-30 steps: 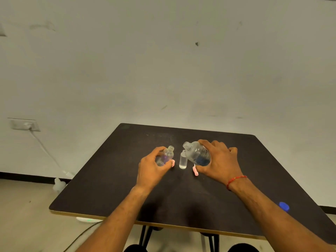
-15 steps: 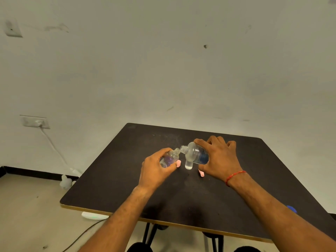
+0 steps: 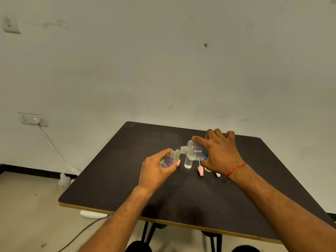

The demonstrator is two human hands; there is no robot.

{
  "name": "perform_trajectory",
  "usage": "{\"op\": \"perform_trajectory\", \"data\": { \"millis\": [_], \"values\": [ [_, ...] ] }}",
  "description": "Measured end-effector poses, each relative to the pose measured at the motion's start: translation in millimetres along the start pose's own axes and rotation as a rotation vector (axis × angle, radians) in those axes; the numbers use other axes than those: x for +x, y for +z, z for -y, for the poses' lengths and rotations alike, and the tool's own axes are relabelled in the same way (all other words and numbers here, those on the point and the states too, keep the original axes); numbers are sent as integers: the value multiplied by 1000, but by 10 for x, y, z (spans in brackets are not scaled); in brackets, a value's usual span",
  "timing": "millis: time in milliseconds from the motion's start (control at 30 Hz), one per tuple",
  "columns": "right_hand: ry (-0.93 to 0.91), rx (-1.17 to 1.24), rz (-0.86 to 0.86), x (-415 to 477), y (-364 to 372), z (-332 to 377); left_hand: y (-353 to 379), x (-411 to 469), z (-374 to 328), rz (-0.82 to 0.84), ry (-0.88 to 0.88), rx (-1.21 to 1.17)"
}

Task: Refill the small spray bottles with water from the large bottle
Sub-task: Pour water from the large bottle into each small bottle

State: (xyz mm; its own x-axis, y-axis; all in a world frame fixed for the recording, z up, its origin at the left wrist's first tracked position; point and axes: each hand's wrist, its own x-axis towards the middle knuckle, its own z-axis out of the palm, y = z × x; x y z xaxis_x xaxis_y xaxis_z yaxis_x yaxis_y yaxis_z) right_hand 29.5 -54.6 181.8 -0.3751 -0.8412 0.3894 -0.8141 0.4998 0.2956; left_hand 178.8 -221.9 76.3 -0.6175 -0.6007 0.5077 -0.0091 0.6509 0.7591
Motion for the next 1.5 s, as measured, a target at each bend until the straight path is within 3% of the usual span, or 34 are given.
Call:
{"op": "perform_trajectory", "data": {
  "millis": [1500],
  "values": [
    [-99, -71, 30, 111, -242, 22, 17, -24, 0, -2, -29, -30]
  ]
}}
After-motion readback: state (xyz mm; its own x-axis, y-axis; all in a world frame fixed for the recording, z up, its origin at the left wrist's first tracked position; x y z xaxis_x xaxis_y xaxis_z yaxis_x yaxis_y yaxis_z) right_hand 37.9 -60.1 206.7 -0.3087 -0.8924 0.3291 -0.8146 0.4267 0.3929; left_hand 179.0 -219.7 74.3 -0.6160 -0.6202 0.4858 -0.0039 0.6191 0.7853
